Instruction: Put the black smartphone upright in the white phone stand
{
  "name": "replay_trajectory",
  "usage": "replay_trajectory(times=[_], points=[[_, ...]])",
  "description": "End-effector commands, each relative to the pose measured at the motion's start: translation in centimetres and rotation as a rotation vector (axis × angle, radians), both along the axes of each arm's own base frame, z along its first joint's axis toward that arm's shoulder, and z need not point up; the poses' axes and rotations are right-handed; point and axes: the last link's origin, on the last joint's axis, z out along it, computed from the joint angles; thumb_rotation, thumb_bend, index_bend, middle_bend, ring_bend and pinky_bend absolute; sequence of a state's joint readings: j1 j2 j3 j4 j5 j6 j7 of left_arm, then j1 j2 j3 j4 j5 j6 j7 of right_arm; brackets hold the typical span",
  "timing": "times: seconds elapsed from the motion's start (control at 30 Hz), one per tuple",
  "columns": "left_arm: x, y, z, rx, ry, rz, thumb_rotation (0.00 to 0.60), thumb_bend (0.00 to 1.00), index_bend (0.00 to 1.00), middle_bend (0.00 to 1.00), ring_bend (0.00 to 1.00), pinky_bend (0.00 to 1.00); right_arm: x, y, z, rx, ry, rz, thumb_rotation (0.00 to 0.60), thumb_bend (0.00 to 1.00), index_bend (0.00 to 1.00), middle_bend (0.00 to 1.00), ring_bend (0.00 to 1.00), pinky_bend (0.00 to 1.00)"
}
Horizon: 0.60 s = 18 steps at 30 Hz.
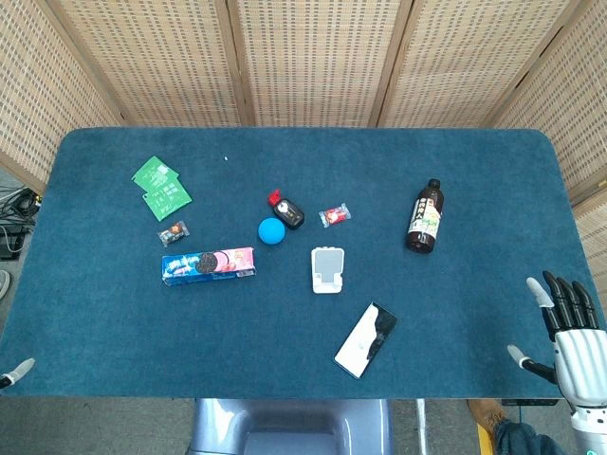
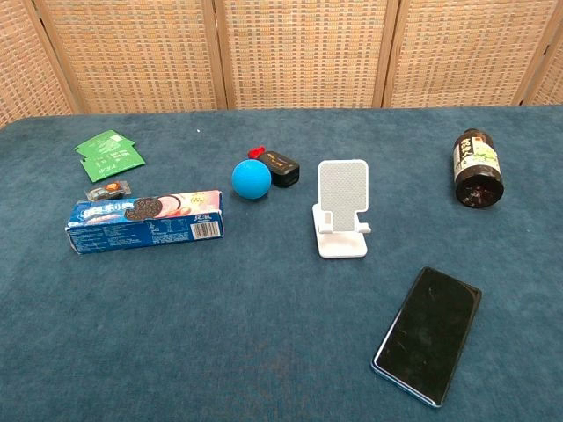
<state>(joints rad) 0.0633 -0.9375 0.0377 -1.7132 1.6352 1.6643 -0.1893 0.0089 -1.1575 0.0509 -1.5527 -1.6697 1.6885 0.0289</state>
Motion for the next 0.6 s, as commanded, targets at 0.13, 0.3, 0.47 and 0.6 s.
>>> replay_trajectory(times=[0.13, 0.3, 0.47, 0.6], points=[[0.1, 0.2, 0.0, -0.004, -0.002, -0.003, 0.6, 0.0, 0.0, 0.0, 0.0, 0.0, 0.3, -0.4, -0.8, 0.086, -0.007, 0.029, 0.6, 0.0, 0.0, 0.0, 0.0, 0.0], [0.0, 0.8, -0.3, -0.016, 0.0, 0.01, 0.6, 0.0, 0.0, 0.0, 0.0, 0.0, 2.3, -3.3, -3.7, 0.328, 0.036, 0.196, 0.6, 0.0, 0.0, 0.0, 0.0, 0.0], [-0.2, 1.3, -0.4, -0.02, 0.004, 0.027, 0.6, 0.0, 0.0, 0.0, 0.0, 0.0, 3.8, -5.4, -6.4, 0.524, 0.121, 0.331, 0.6, 0.0, 0.03, 0.05, 0.0, 0.0], [-0.5, 2.1, -0.9, -0.033, 0.021, 0.054, 0.6, 0.0, 0.0, 0.0, 0.0, 0.0, 5.2, -7.4, -9.9, 0.694, 0.236, 0.437, 0.6, 0.0, 0.06, 0.09, 0.01, 0.0]])
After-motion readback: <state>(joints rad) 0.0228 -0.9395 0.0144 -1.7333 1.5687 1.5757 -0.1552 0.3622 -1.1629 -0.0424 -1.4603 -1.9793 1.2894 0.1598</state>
